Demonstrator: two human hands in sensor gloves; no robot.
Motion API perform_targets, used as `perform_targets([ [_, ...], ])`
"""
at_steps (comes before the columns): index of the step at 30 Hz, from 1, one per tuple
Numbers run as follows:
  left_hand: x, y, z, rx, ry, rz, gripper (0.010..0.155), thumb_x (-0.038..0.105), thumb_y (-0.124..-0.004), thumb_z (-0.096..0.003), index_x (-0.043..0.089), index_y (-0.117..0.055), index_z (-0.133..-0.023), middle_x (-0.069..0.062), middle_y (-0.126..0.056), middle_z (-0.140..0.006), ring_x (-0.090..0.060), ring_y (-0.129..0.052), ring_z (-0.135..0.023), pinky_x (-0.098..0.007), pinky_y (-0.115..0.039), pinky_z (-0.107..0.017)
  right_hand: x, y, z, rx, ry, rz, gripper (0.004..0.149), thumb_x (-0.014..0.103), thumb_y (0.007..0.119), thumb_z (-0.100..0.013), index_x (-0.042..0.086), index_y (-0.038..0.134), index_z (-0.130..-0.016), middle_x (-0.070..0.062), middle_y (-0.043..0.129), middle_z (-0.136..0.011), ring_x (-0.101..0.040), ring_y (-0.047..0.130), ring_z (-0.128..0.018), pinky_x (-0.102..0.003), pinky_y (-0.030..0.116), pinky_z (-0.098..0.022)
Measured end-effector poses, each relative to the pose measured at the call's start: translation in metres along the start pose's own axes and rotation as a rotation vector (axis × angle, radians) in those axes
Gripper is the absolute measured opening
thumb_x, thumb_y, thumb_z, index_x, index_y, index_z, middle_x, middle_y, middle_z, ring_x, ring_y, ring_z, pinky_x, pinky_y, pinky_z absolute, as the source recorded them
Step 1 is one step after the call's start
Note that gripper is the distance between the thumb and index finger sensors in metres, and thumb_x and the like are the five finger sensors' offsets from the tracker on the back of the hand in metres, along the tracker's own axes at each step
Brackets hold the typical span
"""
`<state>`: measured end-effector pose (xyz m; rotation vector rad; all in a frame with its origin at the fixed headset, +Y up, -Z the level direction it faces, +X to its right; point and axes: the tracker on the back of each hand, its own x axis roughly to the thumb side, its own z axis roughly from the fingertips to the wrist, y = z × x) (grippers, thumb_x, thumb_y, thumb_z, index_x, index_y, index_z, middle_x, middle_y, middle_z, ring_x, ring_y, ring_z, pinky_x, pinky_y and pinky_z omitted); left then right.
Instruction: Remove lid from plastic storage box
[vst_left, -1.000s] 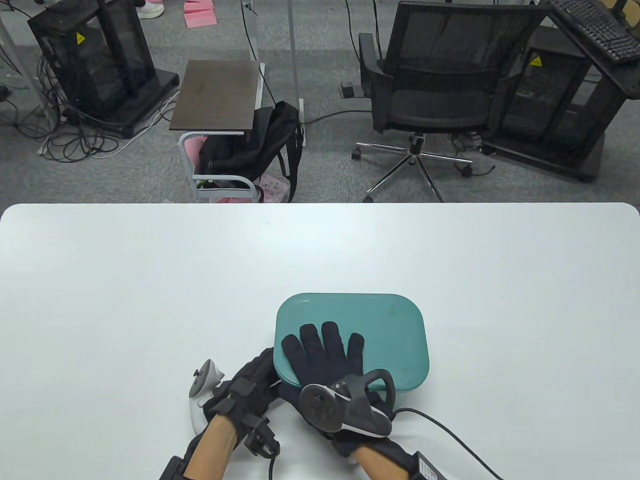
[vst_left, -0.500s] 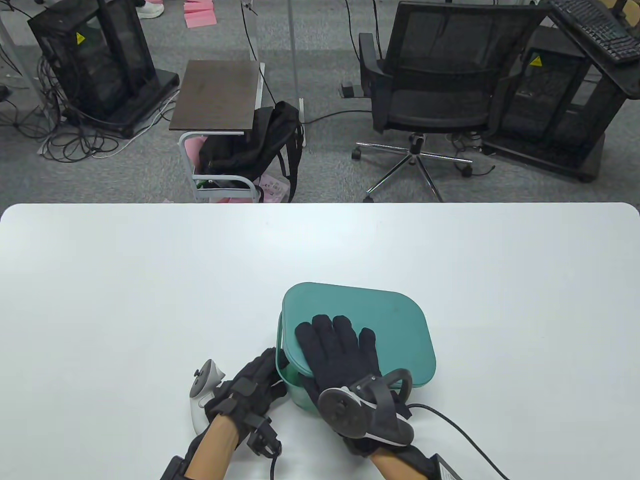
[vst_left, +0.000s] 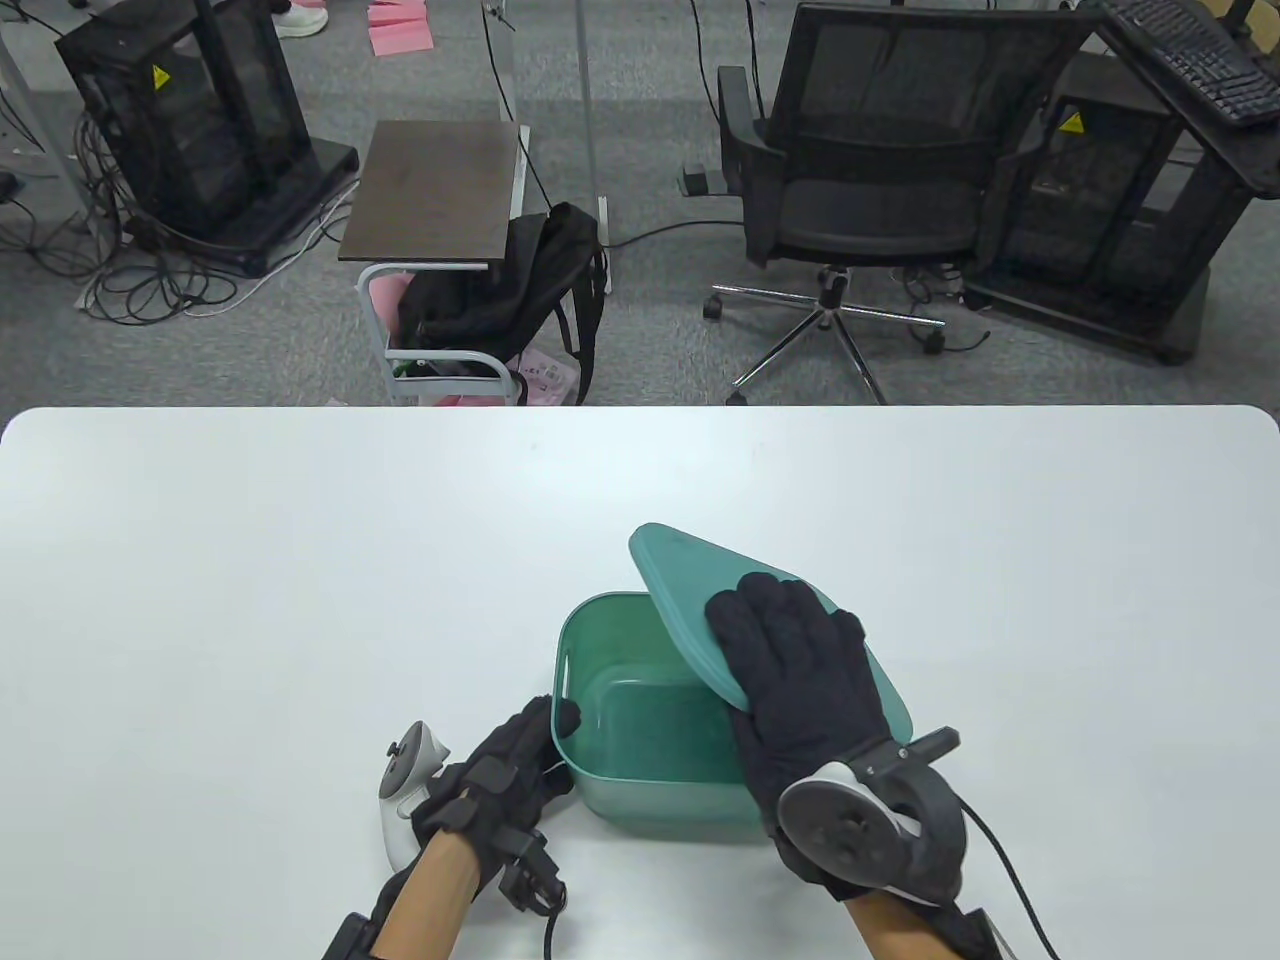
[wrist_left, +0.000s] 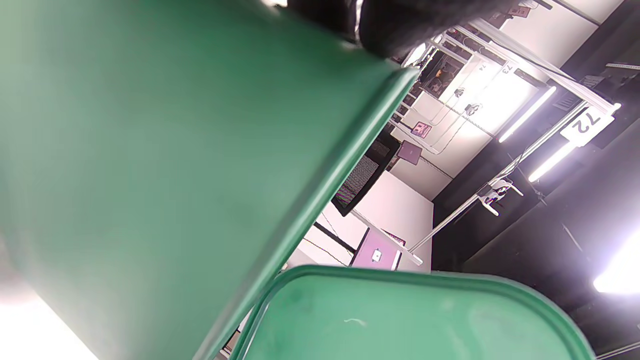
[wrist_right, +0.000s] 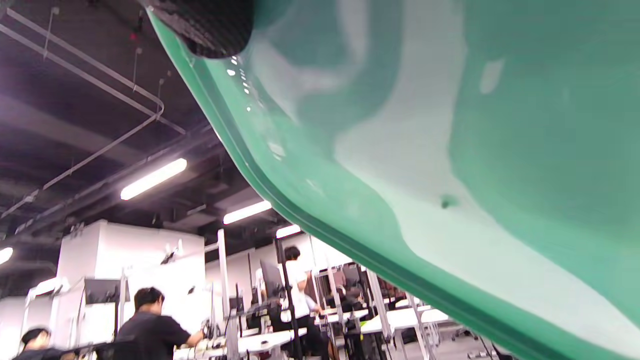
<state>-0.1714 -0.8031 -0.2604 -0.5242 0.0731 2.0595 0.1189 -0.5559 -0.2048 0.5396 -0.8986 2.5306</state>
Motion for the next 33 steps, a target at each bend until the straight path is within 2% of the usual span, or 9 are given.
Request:
perform_targets([
  [5,0.0,0.0,0.0,0.001,0.0,0.004,0.047,0.047,-0.057,-0.0612,0.015,-0.069,-0.094,-0.026,-0.013,-0.113,-0.054,-0.015,-0.099,-0.068,-0.028,-0.067,-0.031,-0.031,0.0,-0.085,0.067,-0.011,0.049,0.038,0.063,-0.062,0.025,0.056,-0.109,-0.01,0.062,-0.114,-0.042,0.073,-0.096,-0.068,0.065,-0.064],
  [8,0.0,-0.001,0.0,-0.001,0.0,0.009,0.047,0.047,-0.057,-0.0613,0.015,-0.069,-0.094,-0.026,-0.013,-0.113,-0.054,-0.015,-0.099,-0.068,-0.028,-0.067,-0.056,-0.04,0.003,-0.065,0.117,0.029,0.049,0.038,0.064,-0.062,0.027,0.056,-0.109,-0.01,0.063,-0.114,-0.042,0.073,-0.096,-0.068,0.065,-0.064],
  [11,0.0,-0.001,0.001,0.005,-0.002,0.005,0.047,0.047,-0.057,-0.0612,0.016,-0.069,-0.094,-0.026,-0.013,-0.113,-0.054,-0.015,-0.099,-0.067,-0.028,-0.067,-0.083,-0.039,0.01,-0.02,0.155,0.086,0.048,0.038,0.064,-0.062,0.028,0.057,-0.108,-0.009,0.064,-0.113,-0.042,0.074,-0.095,-0.067,0.066,-0.064],
  [17,0.0,-0.001,0.001,0.005,-0.003,0.011,0.047,0.047,-0.057,-0.0612,0.016,-0.069,-0.094,-0.026,-0.013,-0.113,-0.054,-0.015,-0.099,-0.067,-0.028,-0.067,-0.139,-0.009,0.043,0.156,0.216,0.268,0.047,0.04,0.064,-0.062,0.032,0.058,-0.108,-0.008,0.066,-0.112,-0.042,0.077,-0.093,-0.066,0.066,-0.064],
  [22,-0.001,-0.001,0.001,0.007,-0.004,0.013,0.047,0.048,-0.057,-0.0612,0.016,-0.069,-0.094,-0.026,-0.013,-0.114,-0.054,-0.015,-0.099,-0.067,-0.028,-0.067,-0.172,0.022,0.072,0.294,0.268,0.347,0.047,0.04,0.065,-0.061,0.037,0.058,-0.107,-0.007,0.066,-0.112,-0.042,0.078,-0.092,-0.066,0.065,-0.065],
  [30,0.0,-0.001,0.002,0.007,-0.001,0.01,0.047,0.047,-0.058,-0.0612,0.016,-0.07,-0.094,-0.026,-0.014,-0.113,-0.054,-0.015,-0.099,-0.067,-0.029,-0.067,-0.194,0.059,0.112,0.457,0.322,0.352,0.045,0.04,0.067,-0.06,0.04,0.061,-0.104,-0.006,0.068,-0.112,-0.042,0.079,-0.091,-0.065,0.065,-0.065],
  [33,0.0,-0.001,0.002,0.007,-0.002,0.015,0.047,0.047,-0.058,-0.0613,0.016,-0.07,-0.094,-0.026,-0.014,-0.113,-0.054,-0.015,-0.099,-0.067,-0.028,-0.067,-0.2,0.07,0.122,0.575,0.291,0.356,0.046,0.038,0.068,-0.06,0.04,0.059,-0.105,-0.005,0.066,-0.112,-0.043,0.072,-0.096,-0.069,0.059,-0.067],
])
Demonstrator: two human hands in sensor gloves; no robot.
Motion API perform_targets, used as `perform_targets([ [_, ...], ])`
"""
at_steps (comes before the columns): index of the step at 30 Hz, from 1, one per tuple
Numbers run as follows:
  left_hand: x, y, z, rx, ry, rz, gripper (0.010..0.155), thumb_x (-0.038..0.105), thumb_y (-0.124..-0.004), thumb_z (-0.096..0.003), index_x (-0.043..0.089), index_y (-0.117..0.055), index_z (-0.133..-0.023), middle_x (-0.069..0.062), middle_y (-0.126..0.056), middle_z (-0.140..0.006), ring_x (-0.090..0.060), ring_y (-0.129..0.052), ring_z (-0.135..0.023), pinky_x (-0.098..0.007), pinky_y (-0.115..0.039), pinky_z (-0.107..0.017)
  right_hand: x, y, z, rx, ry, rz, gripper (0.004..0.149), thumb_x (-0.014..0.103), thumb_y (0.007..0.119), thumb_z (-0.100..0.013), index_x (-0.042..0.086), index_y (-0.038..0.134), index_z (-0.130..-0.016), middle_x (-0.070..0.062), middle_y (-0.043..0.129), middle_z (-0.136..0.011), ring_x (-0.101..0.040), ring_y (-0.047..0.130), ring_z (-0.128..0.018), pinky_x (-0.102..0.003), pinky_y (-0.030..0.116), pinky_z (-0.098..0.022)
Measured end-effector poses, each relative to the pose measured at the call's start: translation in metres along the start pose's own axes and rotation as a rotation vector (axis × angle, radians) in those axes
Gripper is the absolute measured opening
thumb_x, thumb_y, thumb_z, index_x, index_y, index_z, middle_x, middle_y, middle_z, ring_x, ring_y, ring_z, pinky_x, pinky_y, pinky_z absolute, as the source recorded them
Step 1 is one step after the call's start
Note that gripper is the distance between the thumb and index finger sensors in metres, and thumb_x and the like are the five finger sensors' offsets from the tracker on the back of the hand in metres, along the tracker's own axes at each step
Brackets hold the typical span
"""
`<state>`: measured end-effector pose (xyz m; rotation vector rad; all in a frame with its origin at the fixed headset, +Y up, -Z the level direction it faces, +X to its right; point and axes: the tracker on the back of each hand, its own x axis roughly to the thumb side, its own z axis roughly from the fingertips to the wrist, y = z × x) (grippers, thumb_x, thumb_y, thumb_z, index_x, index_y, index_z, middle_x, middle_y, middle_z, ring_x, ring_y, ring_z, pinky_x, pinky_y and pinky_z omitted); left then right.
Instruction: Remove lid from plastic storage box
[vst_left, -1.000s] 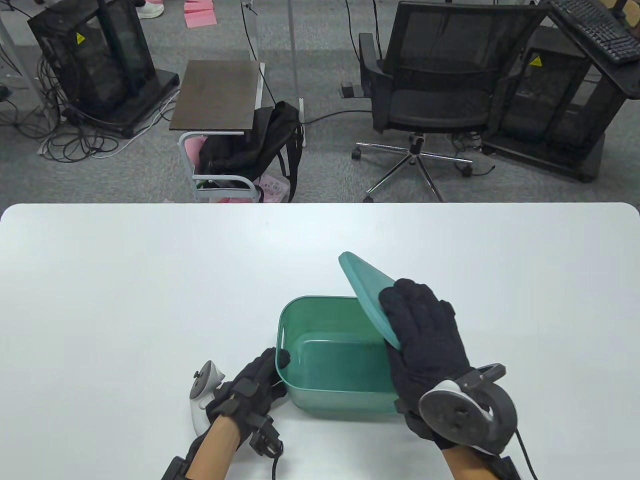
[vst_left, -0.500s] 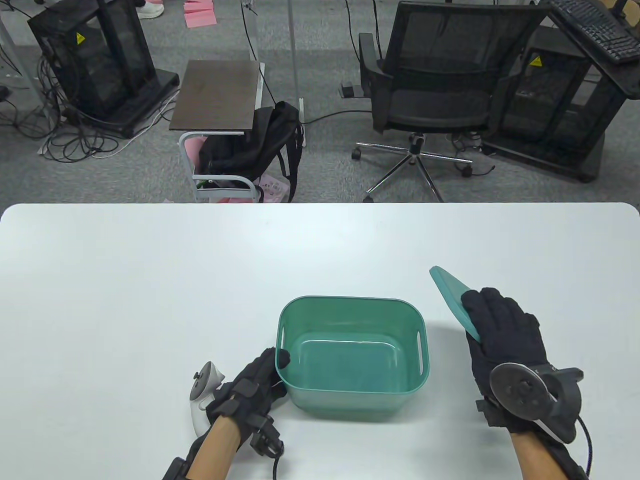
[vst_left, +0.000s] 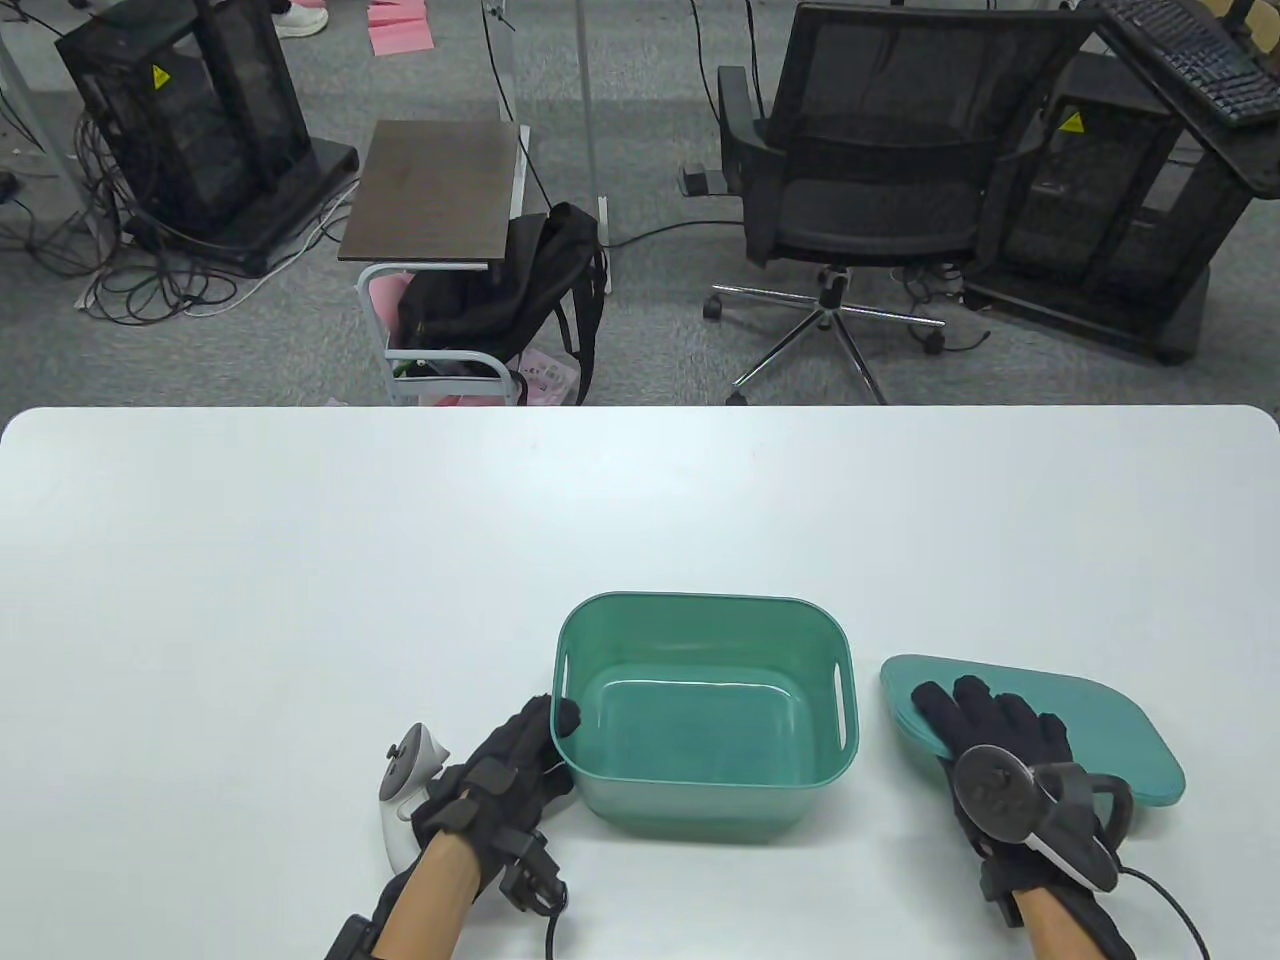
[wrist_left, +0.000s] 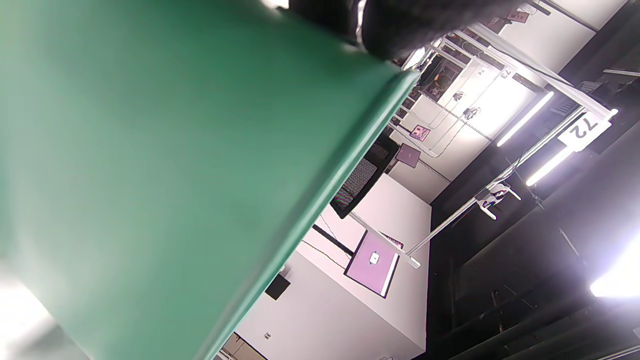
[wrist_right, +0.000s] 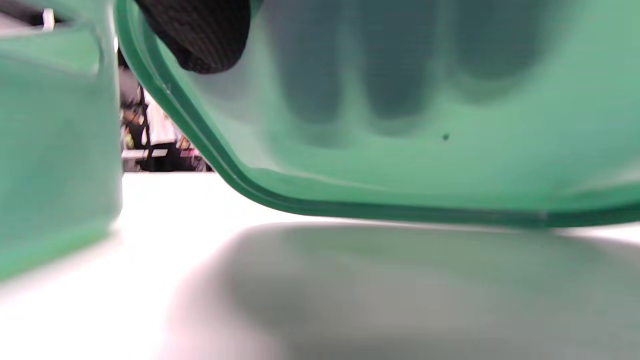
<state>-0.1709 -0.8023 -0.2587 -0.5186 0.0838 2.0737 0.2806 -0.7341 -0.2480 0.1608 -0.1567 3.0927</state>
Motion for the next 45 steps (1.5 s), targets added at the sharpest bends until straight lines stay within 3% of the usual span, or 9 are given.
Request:
perform_targets([
  [2,0.0,0.0,0.0,0.001,0.0,-0.001,0.047,0.047,-0.058,-0.0612,0.016,-0.07,-0.093,-0.026,-0.014,-0.113,-0.054,-0.015,-0.099,-0.067,-0.029,-0.067,-0.003,0.006,0.001,0.026,-0.012,-0.025,0.049,0.036,0.07,-0.06,0.039,0.056,-0.106,-0.005,0.065,-0.113,-0.043,0.067,-0.098,-0.069,0.057,-0.068],
  [7,0.0,0.0,0.0,0.002,-0.001,0.003,0.047,0.047,-0.058,-0.0612,0.016,-0.07,-0.093,-0.026,-0.014,-0.113,-0.054,-0.015,-0.099,-0.067,-0.028,-0.067,-0.009,0.017,0.005,0.212,-0.024,-0.081,0.061,0.03,0.074,-0.059,0.034,0.042,-0.111,-0.009,0.045,-0.119,-0.046,0.047,-0.104,-0.07,0.046,-0.07],
  [17,0.0,0.0,0.0,0.003,-0.001,0.001,0.046,0.047,-0.058,-0.0612,0.016,-0.07,-0.093,-0.026,-0.014,-0.113,-0.054,-0.015,-0.099,-0.067,-0.029,-0.067,-0.009,0.029,0.008,0.405,-0.041,-0.086,0.078,0.028,0.084,-0.056,0.028,0.03,-0.112,-0.013,0.03,-0.119,-0.049,0.033,-0.105,-0.071,0.043,-0.069],
  [28,0.0,0.0,0.0,0.001,0.0,0.002,0.047,0.047,-0.058,-0.0612,0.016,-0.07,-0.094,-0.026,-0.014,-0.113,-0.054,-0.015,-0.099,-0.067,-0.028,-0.067,-0.008,0.036,0.008,0.488,-0.048,-0.089,0.082,0.028,0.086,-0.055,0.027,0.027,-0.112,-0.015,0.025,-0.118,-0.05,0.029,-0.104,-0.07,0.044,-0.07],
  [31,0.0,0.0,0.0,0.001,-0.001,0.004,0.047,0.047,-0.058,-0.0612,0.016,-0.07,-0.094,-0.026,-0.014,-0.113,-0.054,-0.015,-0.099,-0.067,-0.028,-0.067,-0.008,0.038,0.007,0.543,-0.042,-0.098,0.077,0.027,0.083,-0.056,0.025,0.031,-0.113,-0.016,0.025,-0.118,-0.051,0.028,-0.104,-0.07,0.044,-0.07],
  [45,-0.001,0.004,0.005,-0.001,-0.033,0.085,0.061,0.054,-0.053,-0.0617,0.014,-0.059,-0.106,-0.028,-0.016,-0.114,-0.055,-0.019,-0.098,-0.067,-0.03,-0.067,-0.009,0.038,0.006,0.531,-0.032,-0.102,0.075,0.03,0.083,-0.056,0.026,0.033,-0.113,-0.015,0.027,-0.118,-0.05,0.03,-0.104,-0.071,0.043,-0.069],
])
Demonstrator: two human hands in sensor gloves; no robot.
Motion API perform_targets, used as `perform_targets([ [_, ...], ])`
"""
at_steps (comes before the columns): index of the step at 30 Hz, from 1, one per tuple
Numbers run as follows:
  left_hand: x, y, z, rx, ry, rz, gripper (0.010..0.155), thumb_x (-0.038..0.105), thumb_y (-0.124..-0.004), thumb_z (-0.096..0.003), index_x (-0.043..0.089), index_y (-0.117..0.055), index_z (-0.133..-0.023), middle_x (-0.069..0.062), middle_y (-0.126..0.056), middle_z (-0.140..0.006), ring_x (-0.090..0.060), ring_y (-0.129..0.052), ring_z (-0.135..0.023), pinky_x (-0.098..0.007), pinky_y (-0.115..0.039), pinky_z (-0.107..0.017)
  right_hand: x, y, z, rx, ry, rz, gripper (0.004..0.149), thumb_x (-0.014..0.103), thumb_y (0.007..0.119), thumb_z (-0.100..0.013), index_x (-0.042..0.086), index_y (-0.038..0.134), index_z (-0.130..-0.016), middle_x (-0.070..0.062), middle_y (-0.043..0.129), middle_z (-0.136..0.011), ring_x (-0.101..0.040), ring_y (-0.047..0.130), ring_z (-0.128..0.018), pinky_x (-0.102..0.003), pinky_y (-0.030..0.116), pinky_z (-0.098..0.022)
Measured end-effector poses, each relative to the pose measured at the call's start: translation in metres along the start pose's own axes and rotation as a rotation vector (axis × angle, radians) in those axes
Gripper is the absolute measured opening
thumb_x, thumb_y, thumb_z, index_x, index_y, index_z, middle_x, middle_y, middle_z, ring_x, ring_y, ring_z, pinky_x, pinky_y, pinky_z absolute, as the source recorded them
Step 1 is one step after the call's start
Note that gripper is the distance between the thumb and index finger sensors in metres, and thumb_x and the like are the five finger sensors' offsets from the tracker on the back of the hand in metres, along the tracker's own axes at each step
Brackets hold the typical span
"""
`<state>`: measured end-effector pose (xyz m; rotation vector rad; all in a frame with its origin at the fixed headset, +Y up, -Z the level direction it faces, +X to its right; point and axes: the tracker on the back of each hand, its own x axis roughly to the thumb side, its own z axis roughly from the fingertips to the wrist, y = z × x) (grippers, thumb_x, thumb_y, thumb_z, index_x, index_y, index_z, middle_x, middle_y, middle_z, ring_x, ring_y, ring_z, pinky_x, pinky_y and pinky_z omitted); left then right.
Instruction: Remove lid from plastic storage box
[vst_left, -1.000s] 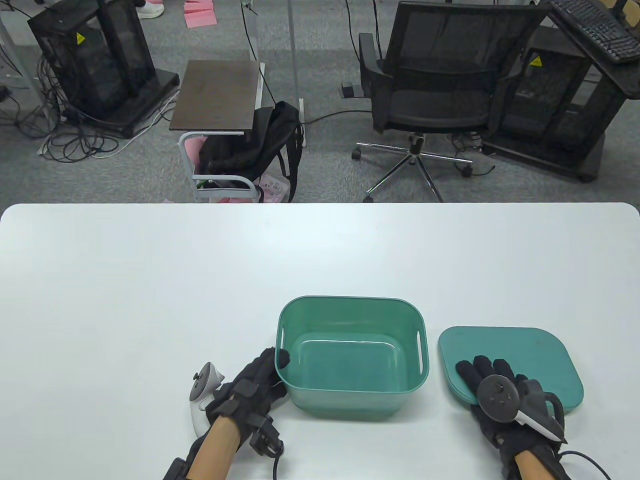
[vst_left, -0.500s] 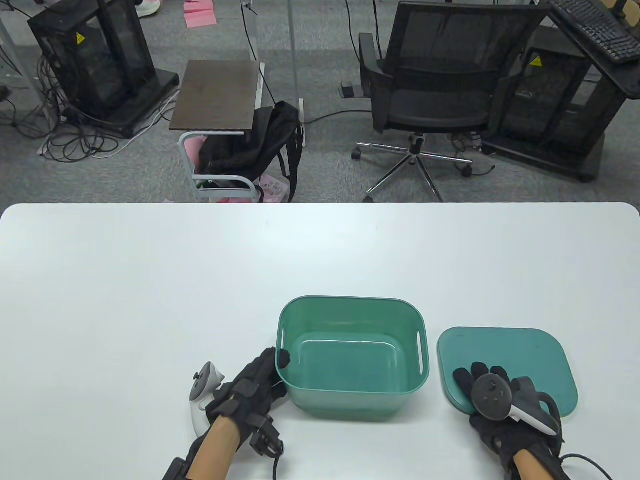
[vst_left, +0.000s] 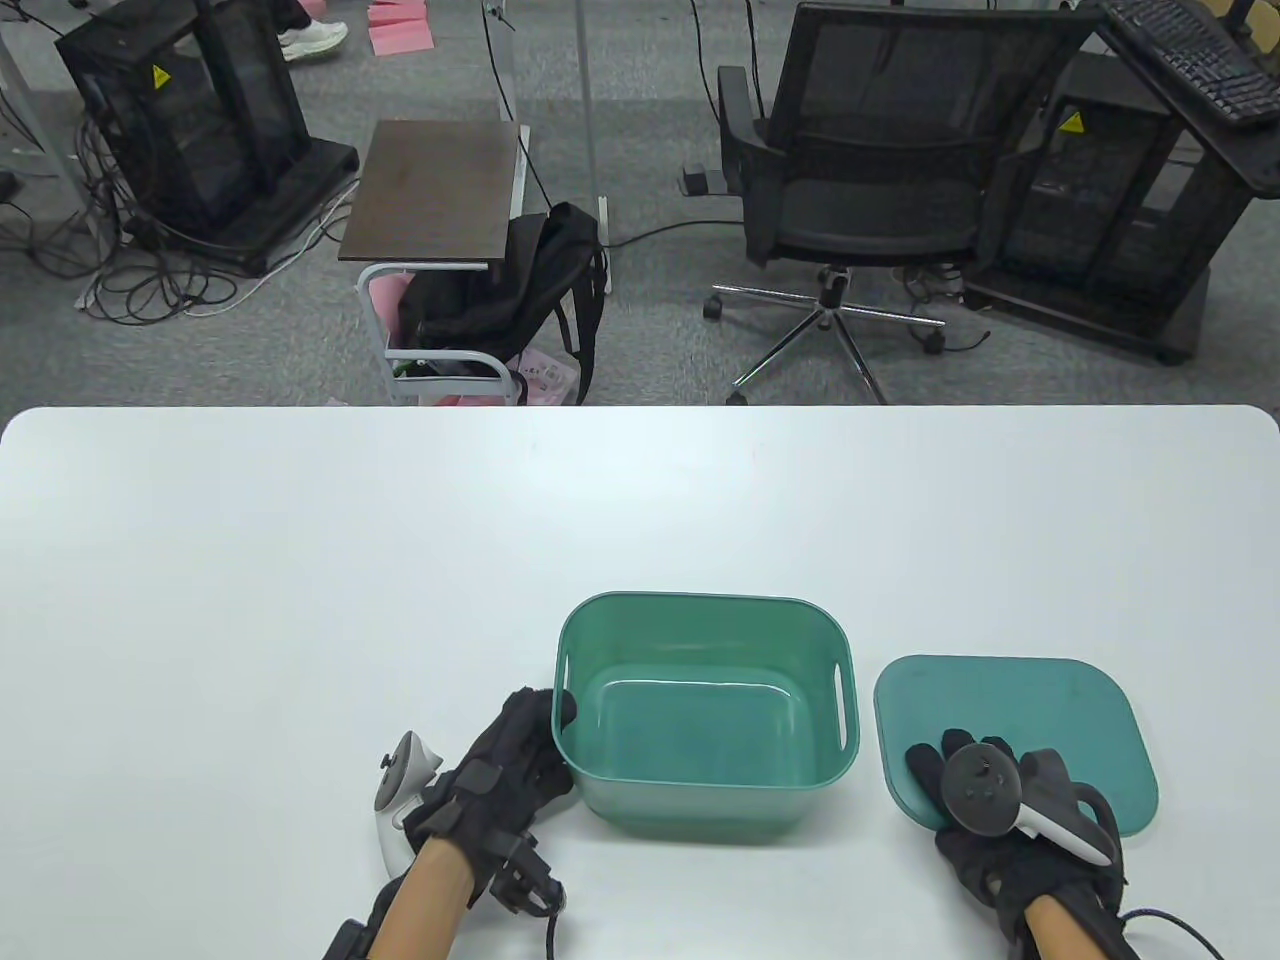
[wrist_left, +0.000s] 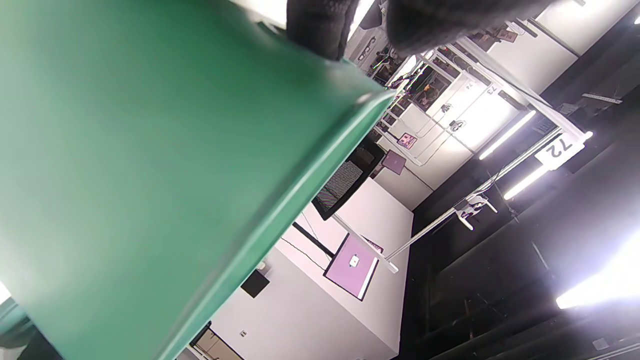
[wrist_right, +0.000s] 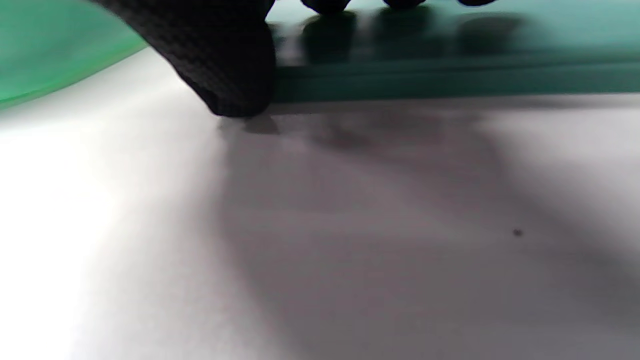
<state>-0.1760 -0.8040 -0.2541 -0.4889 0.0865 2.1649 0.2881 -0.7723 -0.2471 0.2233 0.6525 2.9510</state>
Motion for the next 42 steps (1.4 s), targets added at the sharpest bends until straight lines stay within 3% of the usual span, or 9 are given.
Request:
perform_targets([
  [6,0.001,0.006,0.003,0.047,-0.007,0.005,0.066,0.055,-0.053,-0.0616,0.01,-0.051,-0.11,-0.029,-0.016,-0.114,-0.056,-0.02,-0.098,-0.067,-0.031,-0.067,0.0,-0.003,0.001,-0.015,-0.008,-0.013,0.075,0.031,0.084,-0.056,0.025,0.035,-0.113,-0.016,0.028,-0.118,-0.051,0.031,-0.104,-0.071,0.043,-0.07],
  [9,0.01,0.006,0.004,0.041,-0.038,0.016,0.068,0.056,-0.052,-0.0618,0.009,-0.048,-0.111,-0.029,-0.014,-0.113,-0.057,-0.017,-0.098,-0.067,-0.031,-0.067,0.007,-0.02,0.011,-0.205,-0.065,0.094,0.08,0.036,0.088,-0.052,0.024,0.037,-0.113,-0.016,0.029,-0.118,-0.052,0.034,-0.104,-0.072,0.044,-0.069],
  [13,0.035,-0.001,0.01,0.072,-0.2,-0.129,0.069,0.055,-0.054,-0.0615,0.008,-0.049,-0.112,-0.029,-0.017,-0.114,-0.057,-0.02,-0.097,-0.068,-0.032,-0.067,0.024,-0.059,0.03,-0.389,-0.093,-0.028,0.073,0.035,0.085,-0.055,0.024,0.042,-0.112,-0.017,0.033,-0.119,-0.052,0.036,-0.105,-0.072,0.043,-0.07],
  [16,0.053,-0.014,0.017,0.076,-0.299,-0.227,0.071,0.056,-0.055,-0.0605,0.008,-0.05,-0.114,-0.029,-0.021,-0.114,-0.057,-0.022,-0.098,-0.068,-0.033,-0.067,0.043,-0.091,0.046,-0.657,-0.184,-0.087,0.066,0.04,0.082,-0.055,0.025,0.049,-0.111,-0.014,0.042,-0.119,-0.049,0.047,-0.105,-0.071,0.049,-0.069],
  [22,0.074,-0.039,0.025,0.025,-0.429,-0.315,0.072,0.056,-0.058,-0.0606,0.009,-0.05,-0.115,-0.028,-0.022,-0.115,-0.056,-0.021,-0.099,-0.069,-0.03,-0.067,0.086,-0.12,0.058,-0.811,-0.305,-0.274,0.064,0.049,0.074,-0.058,0.026,0.048,-0.113,-0.014,0.043,-0.12,-0.049,0.045,-0.106,-0.072,0.048,-0.07],
  [28,0.089,-0.071,0.028,0.027,-0.56,-0.578,0.072,0.055,-0.067,-0.0587,0.015,-0.052,-0.117,-0.025,-0.021,-0.118,-0.053,-0.013,-0.102,-0.069,-0.02,-0.067,0.124,-0.113,0.053,-0.865,-0.414,-0.307,0.065,0.056,0.068,-0.059,0.027,0.048,-0.113,-0.013,0.043,-0.121,-0.048,0.045,-0.107,-0.072,0.048,-0.07],
  [34,0.086,-0.089,0.03,0.152,-0.683,-1.157,0.077,0.068,-0.07,-0.0547,0.031,-0.05,-0.12,-0.013,-0.021,-0.123,-0.047,-0.009,-0.106,-0.067,-0.013,-0.068,0.131,-0.091,0.042,-0.925,-0.41,-0.219,0.076,0.069,0.058,-0.056,0.025,0.041,-0.116,-0.016,0.036,-0.122,-0.05,0.037,-0.107,-0.074,0.043,-0.069],
  [37,0.082,-0.095,0.03,0.204,-0.681,-1.42,0.083,0.079,-0.066,-0.0518,0.038,-0.044,-0.121,-0.008,-0.017,-0.124,-0.043,-0.005,-0.108,-0.066,-0.009,-0.068,0.132,-0.08,0.036,-0.895,-0.403,-0.175,0.08,0.072,0.055,-0.055,0.025,0.039,-0.117,-0.016,0.032,-0.123,-0.051,0.032,-0.107,-0.075,0.036,-0.068],
  [42,0.078,-0.095,0.026,0.202,-0.669,-1.516,0.087,0.083,-0.063,-0.0505,0.039,-0.041,-0.122,-0.006,-0.015,-0.124,-0.044,-0.003,-0.107,-0.066,-0.007,-0.068,0.13,-0.073,0.032,-0.862,-0.386,-0.164,0.081,0.074,0.053,-0.054,0.026,0.04,-0.117,-0.016,0.03,-0.123,-0.051,0.029,-0.108,-0.076,0.033,-0.067],
])
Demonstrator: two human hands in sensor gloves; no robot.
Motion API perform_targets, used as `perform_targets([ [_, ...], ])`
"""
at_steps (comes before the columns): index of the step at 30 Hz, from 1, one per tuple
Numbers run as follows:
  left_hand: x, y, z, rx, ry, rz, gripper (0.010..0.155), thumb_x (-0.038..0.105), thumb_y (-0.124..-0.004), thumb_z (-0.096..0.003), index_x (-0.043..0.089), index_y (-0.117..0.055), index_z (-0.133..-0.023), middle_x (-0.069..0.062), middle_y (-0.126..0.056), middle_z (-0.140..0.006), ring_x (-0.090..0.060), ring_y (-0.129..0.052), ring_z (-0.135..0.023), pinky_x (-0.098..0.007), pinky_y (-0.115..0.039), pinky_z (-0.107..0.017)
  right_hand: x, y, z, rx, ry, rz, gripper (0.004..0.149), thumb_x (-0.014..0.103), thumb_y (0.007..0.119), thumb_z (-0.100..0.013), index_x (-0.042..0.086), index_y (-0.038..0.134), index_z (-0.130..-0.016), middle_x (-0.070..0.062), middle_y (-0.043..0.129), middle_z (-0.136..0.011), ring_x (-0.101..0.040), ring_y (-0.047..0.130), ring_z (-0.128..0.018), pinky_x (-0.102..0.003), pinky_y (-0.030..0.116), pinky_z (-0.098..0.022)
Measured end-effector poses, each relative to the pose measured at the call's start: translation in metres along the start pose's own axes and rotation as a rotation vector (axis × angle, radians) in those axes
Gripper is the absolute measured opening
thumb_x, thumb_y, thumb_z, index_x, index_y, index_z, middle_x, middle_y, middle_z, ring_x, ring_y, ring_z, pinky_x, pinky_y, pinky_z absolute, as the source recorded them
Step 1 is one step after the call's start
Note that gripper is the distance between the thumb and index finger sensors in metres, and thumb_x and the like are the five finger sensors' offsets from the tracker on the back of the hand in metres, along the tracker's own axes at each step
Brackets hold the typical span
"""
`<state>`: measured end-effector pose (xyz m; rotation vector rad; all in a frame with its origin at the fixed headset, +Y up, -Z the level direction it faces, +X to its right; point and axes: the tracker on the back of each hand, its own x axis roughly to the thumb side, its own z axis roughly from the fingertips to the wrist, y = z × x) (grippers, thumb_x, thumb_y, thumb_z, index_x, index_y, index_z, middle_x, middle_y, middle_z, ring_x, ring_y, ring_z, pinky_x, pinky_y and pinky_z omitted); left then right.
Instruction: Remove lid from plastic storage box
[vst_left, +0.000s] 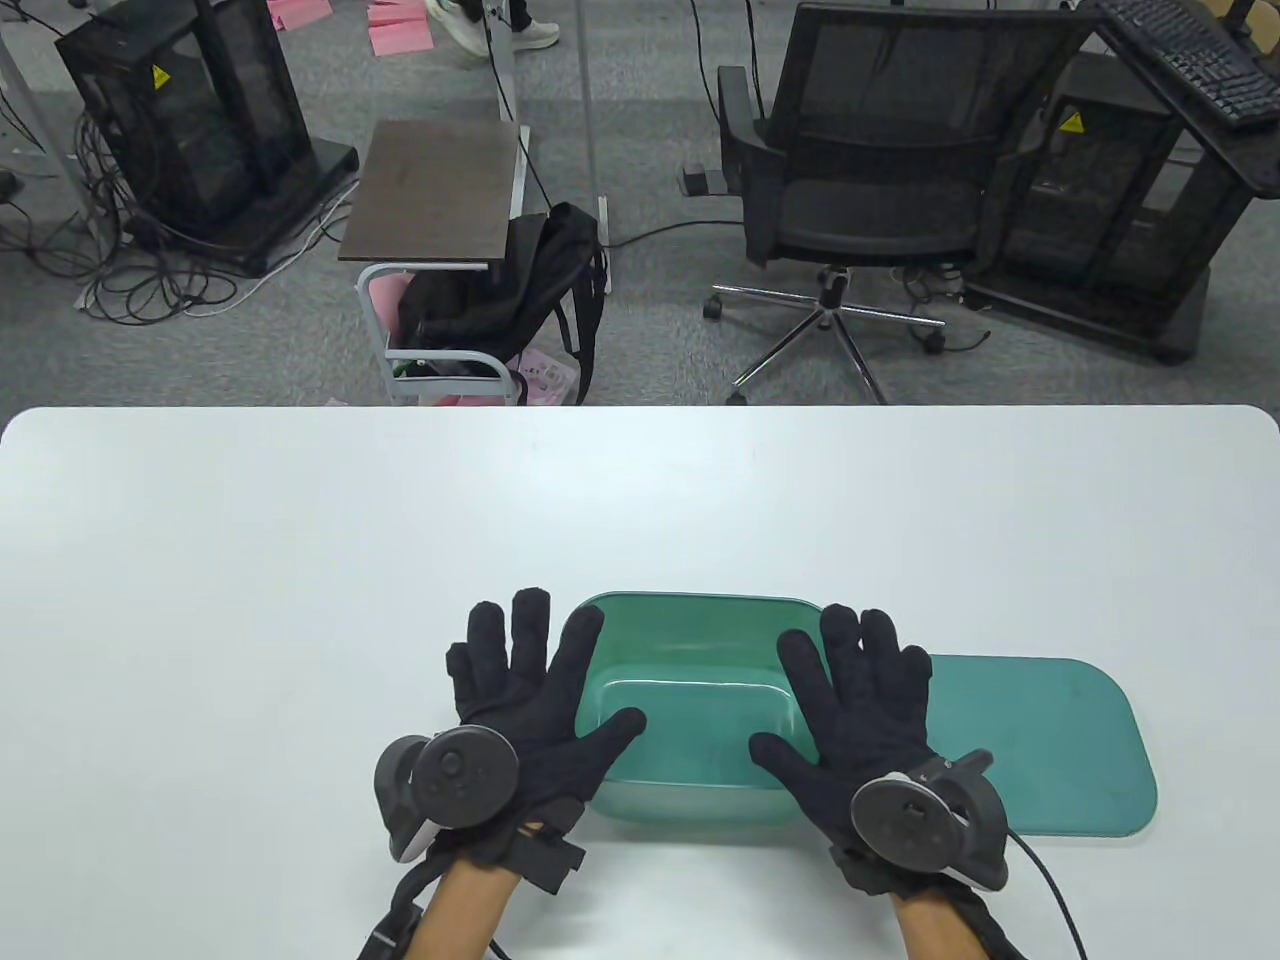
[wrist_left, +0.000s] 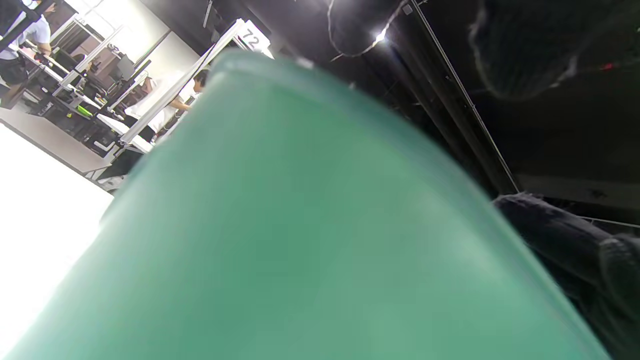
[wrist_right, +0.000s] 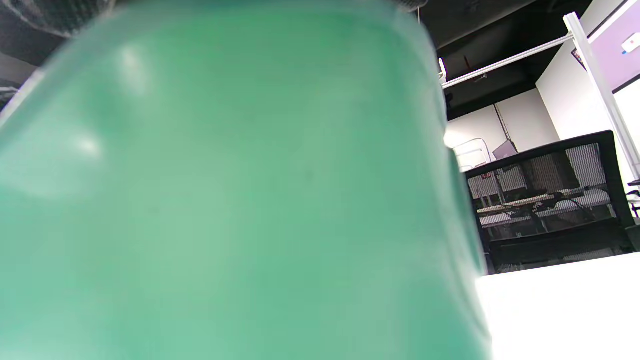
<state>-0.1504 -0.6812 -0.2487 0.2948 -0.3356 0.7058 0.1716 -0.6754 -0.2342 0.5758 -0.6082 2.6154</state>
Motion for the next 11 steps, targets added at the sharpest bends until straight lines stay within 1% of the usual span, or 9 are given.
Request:
perform_targets([
  [5,-0.0026,-0.0012,0.0005,-0.011,0.026,0.001,0.086,0.083,-0.061,-0.0509,0.038,-0.042,-0.122,-0.007,-0.014,-0.124,-0.044,-0.004,-0.107,-0.066,-0.008,-0.068,-0.0011,-0.0007,0.0007,-0.002,0.007,-0.001,0.08,0.074,0.053,-0.054,0.026,0.039,-0.117,-0.017,0.03,-0.123,-0.051,0.029,-0.108,-0.076,0.033,-0.067],
  [11,-0.0019,-0.0019,0.0012,-0.018,0.019,0.022,0.086,0.083,-0.06,-0.0511,0.037,-0.042,-0.122,-0.008,-0.014,-0.124,-0.045,-0.004,-0.106,-0.066,-0.007,-0.067,-0.0009,0.0009,0.0001,0.018,0.014,-0.006,0.08,0.074,0.053,-0.054,0.026,0.039,-0.117,-0.017,0.03,-0.123,-0.051,0.03,-0.108,-0.076,0.034,-0.068],
])
